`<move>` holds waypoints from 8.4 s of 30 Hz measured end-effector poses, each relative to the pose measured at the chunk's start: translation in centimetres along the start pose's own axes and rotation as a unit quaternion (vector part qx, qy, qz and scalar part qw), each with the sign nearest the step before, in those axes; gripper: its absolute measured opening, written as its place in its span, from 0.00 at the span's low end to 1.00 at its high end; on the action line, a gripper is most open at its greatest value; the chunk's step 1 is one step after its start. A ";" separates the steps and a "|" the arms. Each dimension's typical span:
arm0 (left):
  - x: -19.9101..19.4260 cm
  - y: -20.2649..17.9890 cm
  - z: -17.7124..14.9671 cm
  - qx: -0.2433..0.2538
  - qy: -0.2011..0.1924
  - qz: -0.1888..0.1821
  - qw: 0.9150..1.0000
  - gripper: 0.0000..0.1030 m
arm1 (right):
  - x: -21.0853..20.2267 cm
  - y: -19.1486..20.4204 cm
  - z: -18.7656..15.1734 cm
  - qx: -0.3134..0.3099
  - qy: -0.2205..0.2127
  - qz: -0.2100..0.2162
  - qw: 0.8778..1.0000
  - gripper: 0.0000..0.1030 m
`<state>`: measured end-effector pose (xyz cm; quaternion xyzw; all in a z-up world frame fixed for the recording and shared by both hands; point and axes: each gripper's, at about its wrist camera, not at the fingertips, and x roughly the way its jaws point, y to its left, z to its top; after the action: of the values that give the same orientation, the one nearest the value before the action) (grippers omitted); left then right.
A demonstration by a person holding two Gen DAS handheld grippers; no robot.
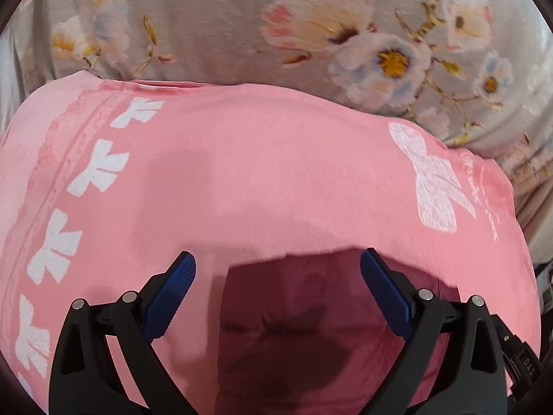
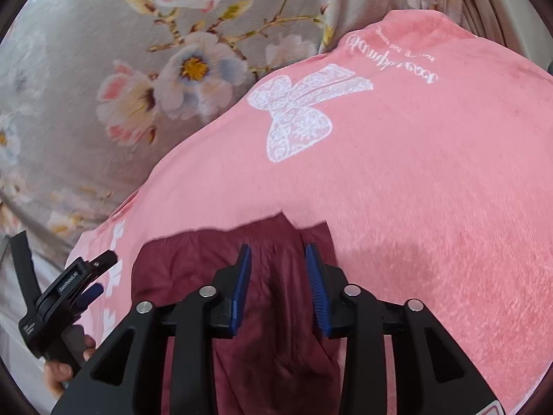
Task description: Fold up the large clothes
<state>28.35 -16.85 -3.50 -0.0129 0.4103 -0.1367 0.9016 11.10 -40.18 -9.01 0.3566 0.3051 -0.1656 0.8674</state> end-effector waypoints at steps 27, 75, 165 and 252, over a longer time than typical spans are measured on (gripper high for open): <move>8.9 -4.7 -3.5 0.073 0.047 0.056 0.995 0.91 | 7.5 -1.4 -2.3 -0.033 0.016 -0.048 0.998 0.10; -0.6 -1.1 -12.8 0.108 0.056 -0.010 0.992 0.96 | -1.8 -2.4 -10.4 -0.117 0.040 -0.042 0.991 0.16; -20.8 17.4 -1.6 0.119 -0.276 -0.137 0.944 0.38 | -13.2 24.7 -8.7 -0.304 -0.192 0.223 0.906 0.12; 2.2 22.0 -5.7 0.013 0.010 0.085 0.996 0.94 | 13.1 20.6 -12.7 -0.267 0.043 -0.018 0.963 0.17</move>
<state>30.68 4.28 -11.91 0.0347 0.4174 -0.0653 0.9057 26.22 -17.71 -14.00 0.1135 0.3812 -0.0780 0.9142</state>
